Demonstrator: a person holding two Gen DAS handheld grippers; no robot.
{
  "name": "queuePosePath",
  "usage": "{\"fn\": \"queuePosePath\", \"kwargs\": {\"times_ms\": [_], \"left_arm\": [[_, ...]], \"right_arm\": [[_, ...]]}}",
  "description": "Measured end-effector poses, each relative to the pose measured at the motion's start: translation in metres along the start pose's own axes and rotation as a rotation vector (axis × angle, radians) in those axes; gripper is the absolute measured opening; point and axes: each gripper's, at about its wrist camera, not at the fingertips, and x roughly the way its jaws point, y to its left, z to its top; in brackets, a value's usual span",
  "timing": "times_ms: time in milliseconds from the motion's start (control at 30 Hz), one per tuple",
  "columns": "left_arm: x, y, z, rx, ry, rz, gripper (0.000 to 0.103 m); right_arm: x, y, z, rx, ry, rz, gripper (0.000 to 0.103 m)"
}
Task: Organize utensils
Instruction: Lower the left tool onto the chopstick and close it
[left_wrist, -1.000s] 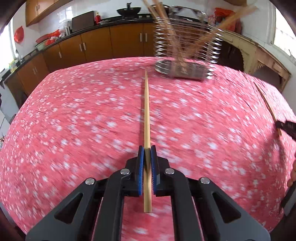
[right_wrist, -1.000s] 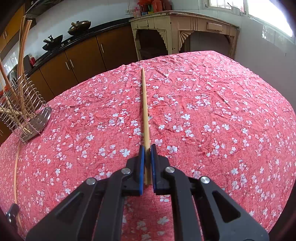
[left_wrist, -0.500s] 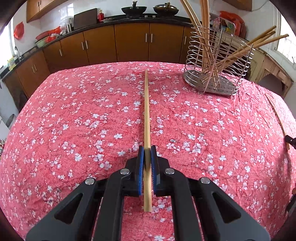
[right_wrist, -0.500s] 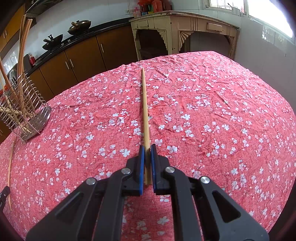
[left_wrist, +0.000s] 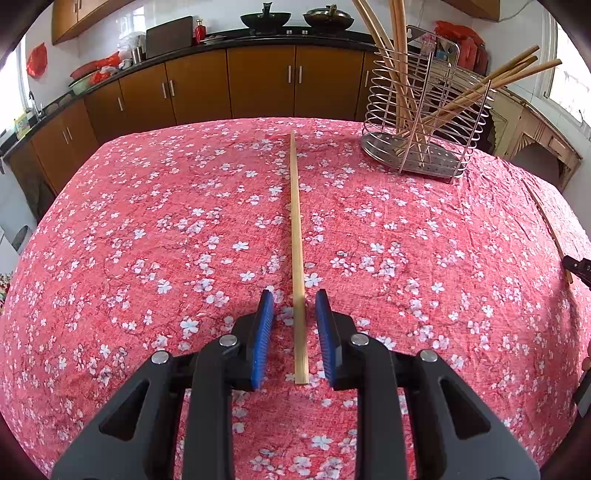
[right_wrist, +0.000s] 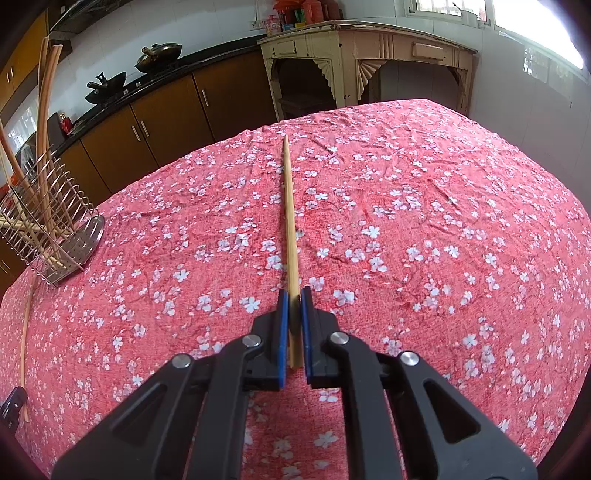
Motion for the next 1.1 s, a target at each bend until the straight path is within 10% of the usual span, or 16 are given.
{"fn": "queuePosePath", "kwargs": {"times_ms": [1100], "left_arm": [[-0.0071,0.0059,-0.0036,-0.006,0.0,-0.042,0.022]], "right_arm": [[0.0002,-0.0003,0.0,-0.013,0.003,-0.01,0.008]]}}
